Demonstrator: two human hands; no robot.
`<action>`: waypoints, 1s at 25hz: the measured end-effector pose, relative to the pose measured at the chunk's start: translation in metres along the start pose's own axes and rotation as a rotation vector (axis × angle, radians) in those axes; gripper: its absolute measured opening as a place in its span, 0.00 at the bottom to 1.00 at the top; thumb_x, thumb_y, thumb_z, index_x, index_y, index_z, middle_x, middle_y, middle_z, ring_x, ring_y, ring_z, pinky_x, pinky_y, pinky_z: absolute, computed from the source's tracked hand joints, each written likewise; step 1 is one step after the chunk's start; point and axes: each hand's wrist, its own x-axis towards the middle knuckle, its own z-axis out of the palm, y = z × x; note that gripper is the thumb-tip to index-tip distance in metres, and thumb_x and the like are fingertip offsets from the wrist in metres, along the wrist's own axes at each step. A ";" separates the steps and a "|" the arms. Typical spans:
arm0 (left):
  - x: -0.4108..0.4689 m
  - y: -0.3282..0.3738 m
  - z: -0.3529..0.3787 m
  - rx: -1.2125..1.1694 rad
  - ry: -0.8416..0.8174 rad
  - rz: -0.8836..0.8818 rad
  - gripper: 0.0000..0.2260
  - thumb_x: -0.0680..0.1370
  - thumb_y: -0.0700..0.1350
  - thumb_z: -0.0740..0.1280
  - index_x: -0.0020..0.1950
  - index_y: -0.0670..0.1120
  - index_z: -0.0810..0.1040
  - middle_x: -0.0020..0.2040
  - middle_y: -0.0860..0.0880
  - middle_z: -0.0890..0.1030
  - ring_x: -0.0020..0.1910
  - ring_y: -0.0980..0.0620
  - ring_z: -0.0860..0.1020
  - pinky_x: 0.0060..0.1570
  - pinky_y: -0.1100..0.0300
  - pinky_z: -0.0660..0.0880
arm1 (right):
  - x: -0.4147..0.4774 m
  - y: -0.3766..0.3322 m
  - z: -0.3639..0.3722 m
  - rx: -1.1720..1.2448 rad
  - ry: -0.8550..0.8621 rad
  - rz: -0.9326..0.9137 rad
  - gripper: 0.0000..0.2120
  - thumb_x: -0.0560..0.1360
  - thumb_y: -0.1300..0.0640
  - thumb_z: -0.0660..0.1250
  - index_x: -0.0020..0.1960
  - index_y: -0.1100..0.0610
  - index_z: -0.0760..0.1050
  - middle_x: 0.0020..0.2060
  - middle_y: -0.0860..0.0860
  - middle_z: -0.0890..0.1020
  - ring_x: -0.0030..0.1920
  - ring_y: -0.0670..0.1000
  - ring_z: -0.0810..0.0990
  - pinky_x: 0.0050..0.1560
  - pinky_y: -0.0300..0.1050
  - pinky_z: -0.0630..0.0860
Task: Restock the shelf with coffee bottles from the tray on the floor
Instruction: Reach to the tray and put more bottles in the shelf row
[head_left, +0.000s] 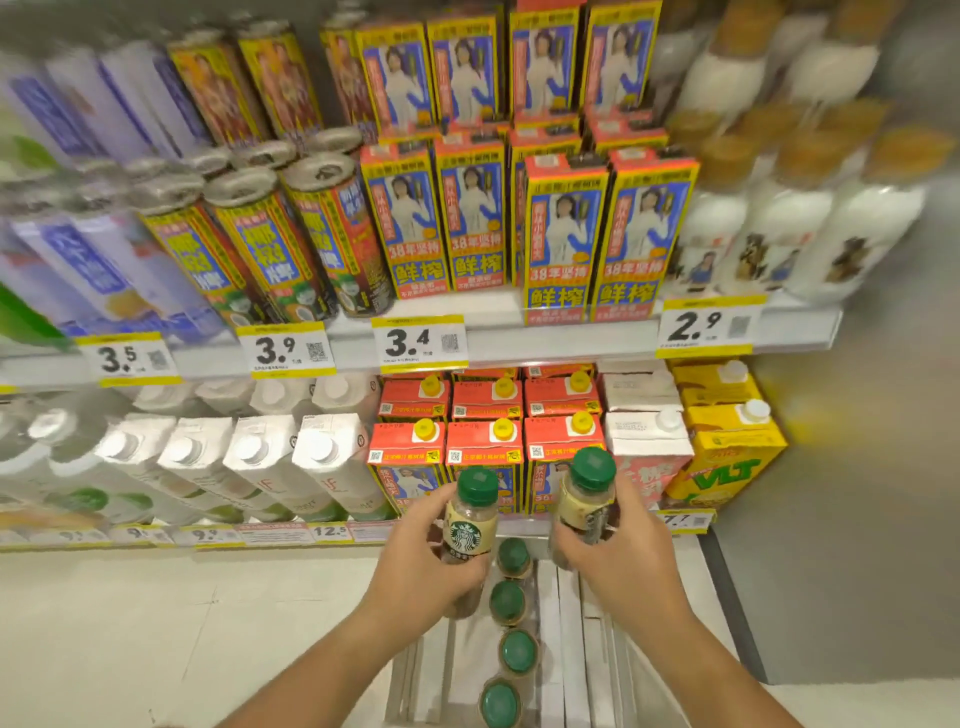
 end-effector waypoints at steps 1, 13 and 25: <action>0.000 0.024 -0.009 0.002 -0.002 0.048 0.28 0.67 0.35 0.77 0.54 0.65 0.78 0.48 0.57 0.81 0.43 0.62 0.78 0.42 0.72 0.73 | 0.000 -0.020 -0.013 -0.004 0.012 -0.031 0.17 0.64 0.54 0.78 0.47 0.44 0.73 0.40 0.40 0.83 0.41 0.40 0.81 0.39 0.40 0.77; -0.022 0.356 -0.110 -0.022 0.127 0.622 0.26 0.66 0.39 0.78 0.54 0.66 0.79 0.44 0.56 0.84 0.37 0.62 0.80 0.40 0.72 0.74 | -0.016 -0.286 -0.190 -0.069 0.285 -0.434 0.23 0.60 0.48 0.76 0.50 0.35 0.71 0.41 0.31 0.81 0.41 0.37 0.80 0.39 0.34 0.74; 0.074 0.536 -0.057 -0.118 0.258 0.593 0.15 0.65 0.44 0.76 0.44 0.55 0.73 0.41 0.55 0.82 0.39 0.60 0.80 0.34 0.65 0.75 | 0.092 -0.407 -0.309 -0.078 0.452 -0.424 0.13 0.65 0.52 0.73 0.48 0.49 0.74 0.41 0.47 0.82 0.39 0.44 0.79 0.33 0.41 0.72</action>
